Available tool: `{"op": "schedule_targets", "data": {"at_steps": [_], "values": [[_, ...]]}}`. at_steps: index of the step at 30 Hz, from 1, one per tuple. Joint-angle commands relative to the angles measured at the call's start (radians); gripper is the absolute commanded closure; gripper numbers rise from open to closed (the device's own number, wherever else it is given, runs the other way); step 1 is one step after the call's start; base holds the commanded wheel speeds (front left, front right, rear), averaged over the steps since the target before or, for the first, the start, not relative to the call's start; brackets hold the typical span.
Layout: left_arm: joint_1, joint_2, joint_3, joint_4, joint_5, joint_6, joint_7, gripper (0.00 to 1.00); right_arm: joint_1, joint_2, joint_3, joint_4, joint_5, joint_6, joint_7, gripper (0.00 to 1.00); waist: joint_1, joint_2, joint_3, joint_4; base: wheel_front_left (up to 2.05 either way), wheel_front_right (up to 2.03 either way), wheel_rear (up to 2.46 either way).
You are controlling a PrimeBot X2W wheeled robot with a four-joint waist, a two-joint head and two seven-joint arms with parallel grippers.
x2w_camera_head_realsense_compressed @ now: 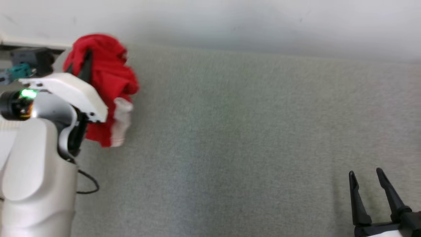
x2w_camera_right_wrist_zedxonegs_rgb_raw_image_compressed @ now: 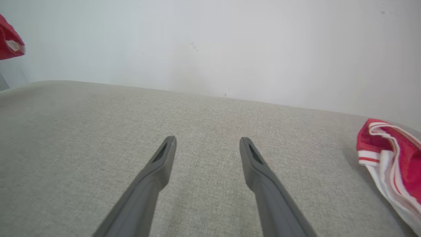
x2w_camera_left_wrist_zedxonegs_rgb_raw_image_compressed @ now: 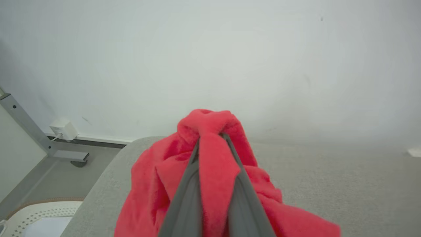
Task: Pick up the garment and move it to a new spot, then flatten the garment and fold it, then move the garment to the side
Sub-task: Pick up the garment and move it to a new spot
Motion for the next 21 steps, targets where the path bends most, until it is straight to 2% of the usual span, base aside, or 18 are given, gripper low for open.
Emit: {"op": "schedule_targets", "data": {"at_steps": [1, 8, 14, 18, 21], "values": [[0.019, -0.009, -0.006, -0.025, -0.011, -0.006, 0.008, 1.00, 0.016, 0.004, 0.000, 0.005, 0.011, -0.003, 0.001, 0.00, 0.0000, 0.0000, -0.070, -0.041, 0.00, 0.00, 0.00], [0.104, -0.069, -0.101, -0.309, -0.050, -0.029, 0.133, 1.00, 0.063, 0.026, 0.005, 0.024, 0.020, -0.003, 0.001, 0.00, 0.0000, 0.0000, -0.161, -0.124, 0.00, 0.00, 0.00], [0.240, -0.145, -0.225, -0.532, -0.172, -0.044, 0.257, 1.00, 0.088, 0.035, 0.003, 0.027, 0.027, -0.003, 0.001, 0.00, 0.0000, 0.0000, -0.178, -0.202, 0.00, 0.00, 0.00], [0.330, -0.183, -0.302, -0.606, -0.271, -0.033, 0.303, 1.00, 0.094, 0.037, 0.008, 0.028, 0.035, -0.003, 0.001, 0.00, 0.0000, 0.0000, -0.173, -0.259, 0.00, 0.00, 0.00], [0.368, -0.191, -0.332, -0.594, -0.284, -0.004, 0.291, 1.00, 0.087, 0.037, 0.017, 0.029, 0.048, -0.003, 0.001, 0.00, 0.0000, 0.0000, -0.163, -0.306, 0.00, 0.00, 0.00]]}}
